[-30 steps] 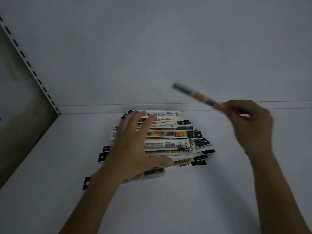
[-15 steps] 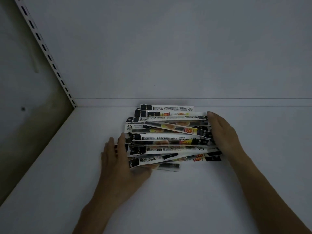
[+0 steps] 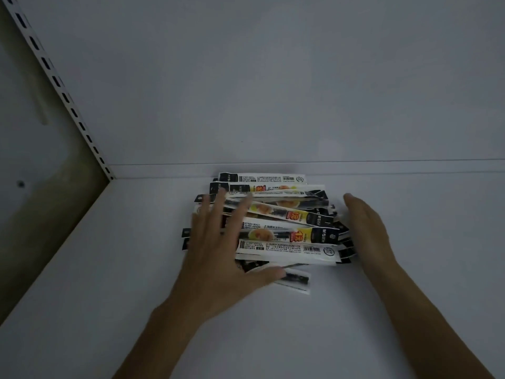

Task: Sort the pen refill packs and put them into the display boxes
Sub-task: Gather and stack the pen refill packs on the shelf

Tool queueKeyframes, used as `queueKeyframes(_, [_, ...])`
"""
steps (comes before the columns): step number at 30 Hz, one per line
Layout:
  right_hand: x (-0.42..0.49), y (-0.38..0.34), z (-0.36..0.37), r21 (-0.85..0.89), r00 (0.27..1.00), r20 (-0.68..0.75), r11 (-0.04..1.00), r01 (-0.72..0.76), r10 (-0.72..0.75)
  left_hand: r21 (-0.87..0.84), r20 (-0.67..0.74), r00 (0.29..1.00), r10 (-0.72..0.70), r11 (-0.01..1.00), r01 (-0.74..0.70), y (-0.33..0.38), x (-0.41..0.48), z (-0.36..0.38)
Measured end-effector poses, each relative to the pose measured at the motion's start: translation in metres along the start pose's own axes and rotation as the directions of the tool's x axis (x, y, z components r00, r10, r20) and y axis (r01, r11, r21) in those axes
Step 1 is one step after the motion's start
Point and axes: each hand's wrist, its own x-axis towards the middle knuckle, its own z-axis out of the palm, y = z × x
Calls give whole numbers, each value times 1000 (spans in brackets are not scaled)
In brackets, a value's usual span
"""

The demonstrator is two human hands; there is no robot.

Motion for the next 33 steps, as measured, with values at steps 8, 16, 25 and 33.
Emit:
queueKeyframes(8, [-21, -3, 25, 22, 989, 131, 998, 60, -63, 336, -17, 998, -53, 940, 56, -6, 12, 21])
queueKeyframes(16, [42, -21, 27, -319, 946, 233, 901, 294, -226, 398, 159, 972, 172, 890, -223, -3, 20, 10])
queueKeyframes(25, [81, -37, 49, -497, 824, 533, 717, 488, -192, 231, 248, 933, 263, 919, -320, 10, 13, 14])
queueKeyframes(33, [85, -39, 62, -495, 726, 672, 641, 586, -144, 381, 113, 990, 87, 916, -124, 1, 33, 24])
